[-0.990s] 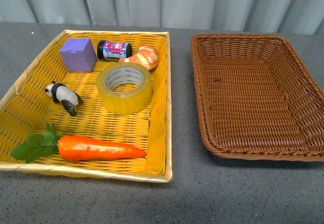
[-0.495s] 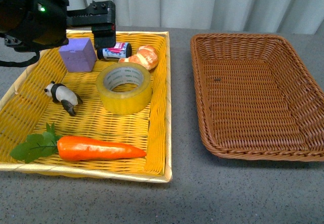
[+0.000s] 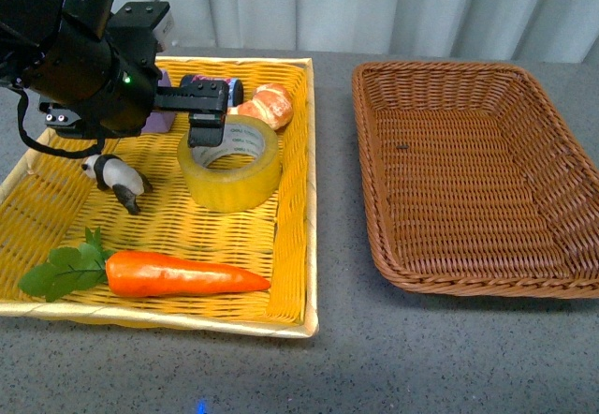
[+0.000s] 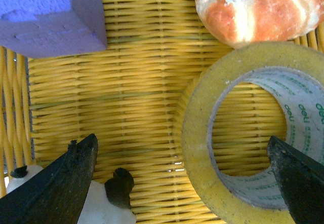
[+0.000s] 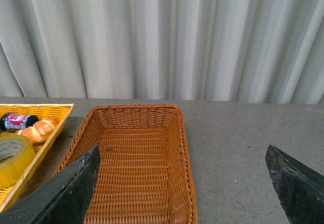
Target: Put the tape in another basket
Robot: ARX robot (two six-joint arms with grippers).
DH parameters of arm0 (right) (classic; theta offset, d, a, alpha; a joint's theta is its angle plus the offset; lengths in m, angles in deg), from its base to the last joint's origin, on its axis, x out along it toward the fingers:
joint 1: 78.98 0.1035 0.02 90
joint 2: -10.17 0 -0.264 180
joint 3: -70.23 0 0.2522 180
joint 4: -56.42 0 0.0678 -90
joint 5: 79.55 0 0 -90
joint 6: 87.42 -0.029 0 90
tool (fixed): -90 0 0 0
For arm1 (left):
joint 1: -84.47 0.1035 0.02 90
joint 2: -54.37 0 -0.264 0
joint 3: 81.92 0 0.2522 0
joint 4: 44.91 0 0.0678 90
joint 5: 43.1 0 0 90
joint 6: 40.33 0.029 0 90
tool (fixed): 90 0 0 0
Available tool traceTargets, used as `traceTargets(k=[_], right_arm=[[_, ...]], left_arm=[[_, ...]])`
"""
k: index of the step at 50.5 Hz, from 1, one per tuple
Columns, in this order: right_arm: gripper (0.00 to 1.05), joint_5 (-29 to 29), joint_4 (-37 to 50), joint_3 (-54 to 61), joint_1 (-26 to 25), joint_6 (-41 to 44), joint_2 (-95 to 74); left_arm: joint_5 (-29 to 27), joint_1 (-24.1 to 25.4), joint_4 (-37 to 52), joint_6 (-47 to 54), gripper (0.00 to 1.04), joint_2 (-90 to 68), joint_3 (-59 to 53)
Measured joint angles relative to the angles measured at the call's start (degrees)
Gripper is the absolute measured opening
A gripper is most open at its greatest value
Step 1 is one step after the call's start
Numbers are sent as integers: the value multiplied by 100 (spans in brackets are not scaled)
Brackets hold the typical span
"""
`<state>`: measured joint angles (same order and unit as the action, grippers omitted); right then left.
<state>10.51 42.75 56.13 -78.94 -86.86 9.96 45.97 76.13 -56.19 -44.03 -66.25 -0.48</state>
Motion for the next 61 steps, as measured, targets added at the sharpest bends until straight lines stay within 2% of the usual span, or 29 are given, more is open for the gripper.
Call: traceTargets(k=[27,32,35,43,50,61], right_arm=[[96,0,0,0,0,0,0],[96,-2,0,0,0,0,0],[96,0,0,0,0,0,0],[96,0,0,0,0,0,0],[96,0,0,0,0,0,0],[96,0,0,0,0,0,0]], left_arm=[[-186,-157,-203,319,98,-433,476],[-190,-160,-214,282,83,-459,520],[-219,-160,-219,310,68,-474,560],[-306,-177,-216,356,47,-509,573],[-326,-232,-262,428,18,-538,575],[-293,-234,-302,479,15,-538,614]])
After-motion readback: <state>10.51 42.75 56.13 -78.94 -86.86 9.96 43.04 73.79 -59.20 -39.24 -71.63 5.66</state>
